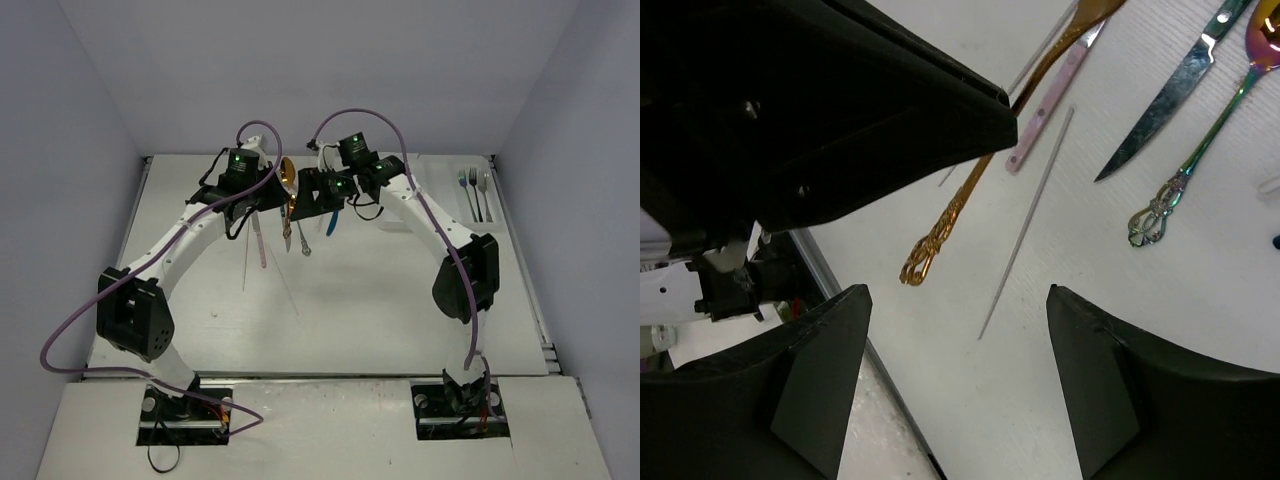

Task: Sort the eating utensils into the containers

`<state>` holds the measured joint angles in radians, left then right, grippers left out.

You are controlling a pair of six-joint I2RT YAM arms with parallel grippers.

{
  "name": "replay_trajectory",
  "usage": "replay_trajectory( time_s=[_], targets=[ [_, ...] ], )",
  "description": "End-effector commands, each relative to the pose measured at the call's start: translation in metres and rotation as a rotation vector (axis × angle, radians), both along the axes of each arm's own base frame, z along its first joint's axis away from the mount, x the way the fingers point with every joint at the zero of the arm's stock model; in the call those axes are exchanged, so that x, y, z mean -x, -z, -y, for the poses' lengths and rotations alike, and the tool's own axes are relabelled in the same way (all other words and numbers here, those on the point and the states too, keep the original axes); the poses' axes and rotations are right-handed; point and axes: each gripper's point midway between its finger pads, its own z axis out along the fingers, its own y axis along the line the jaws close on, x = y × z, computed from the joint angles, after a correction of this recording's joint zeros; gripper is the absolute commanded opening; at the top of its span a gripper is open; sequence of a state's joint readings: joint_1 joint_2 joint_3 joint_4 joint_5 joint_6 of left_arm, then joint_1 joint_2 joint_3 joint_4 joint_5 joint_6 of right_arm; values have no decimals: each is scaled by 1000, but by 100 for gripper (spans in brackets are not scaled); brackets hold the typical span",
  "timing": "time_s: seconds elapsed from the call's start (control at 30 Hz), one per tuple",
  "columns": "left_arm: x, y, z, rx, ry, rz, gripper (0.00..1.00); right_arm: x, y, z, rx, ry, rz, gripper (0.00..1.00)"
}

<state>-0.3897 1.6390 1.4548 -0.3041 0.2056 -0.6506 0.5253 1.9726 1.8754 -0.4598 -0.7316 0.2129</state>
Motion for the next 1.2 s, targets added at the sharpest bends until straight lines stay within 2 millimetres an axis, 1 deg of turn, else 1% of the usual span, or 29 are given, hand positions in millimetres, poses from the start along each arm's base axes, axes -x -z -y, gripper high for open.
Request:
replay_trajectory(
  time_s=[0.0, 0.17, 0.23, 0.3, 0.37, 0.47, 0.5, 0.53, 0.8, 0.83, 0.9, 0.93, 0.97, 1.0, 1.03, 1.1, 1.17],
  targets=[
    [-7, -69, 5, 112, 0, 157, 0, -1, -30, -25, -83, -41, 57, 66],
    [-6, -71, 8, 131, 8, 156, 0, 1, -26, -36, -85, -54, 47, 60],
    [-6, -71, 8, 139, 6, 155, 0, 0, -23, -39, -85, -55, 42, 55],
    [-7, -71, 8, 145, 3, 153, 0, -3, -22, -40, -86, -54, 44, 46],
    [-7, -72, 7, 161, -2, 146, 0, -3, -21, -41, -88, -57, 42, 35],
    [-8, -72, 6, 180, -5, 142, 0, -4, -19, -42, -88, -60, 37, 6],
    [-8, -72, 6, 184, -6, 141, 0, -4, -18, -42, -87, -60, 37, 2],
    [-8, -72, 5, 189, -8, 140, 0, -4, -18, -42, -86, -58, 38, 0],
    [-6, -74, 2, 197, 4, 150, 0, -5, -16, -33, -63, -42, 62, 0],
    [-6, -75, 2, 202, 12, 155, 13, -5, -17, -31, -59, -39, 69, 0],
    [-5, -77, 2, 213, 27, 167, 53, -7, -19, -23, -52, -28, 88, 0],
    [-4, -76, 1, 210, 28, 170, 67, -9, -22, -18, -51, -18, 96, 0],
    [-4, -75, 0, 205, 30, 171, 75, -10, -25, -13, -51, -11, 105, 0],
    [-3, -73, -1, 202, 30, 171, 79, -12, -27, -9, -50, -4, 112, 0],
    [-3, -72, -2, 199, 30, 170, 81, -13, -29, -4, -50, 3, 117, 0],
    [-1, -71, -3, 196, 35, 168, 81, -15, -34, 4, -52, 14, 131, 0],
    [1, -68, -7, 189, 34, 164, 81, -23, -38, 20, -48, 49, 142, 0]
  ],
)
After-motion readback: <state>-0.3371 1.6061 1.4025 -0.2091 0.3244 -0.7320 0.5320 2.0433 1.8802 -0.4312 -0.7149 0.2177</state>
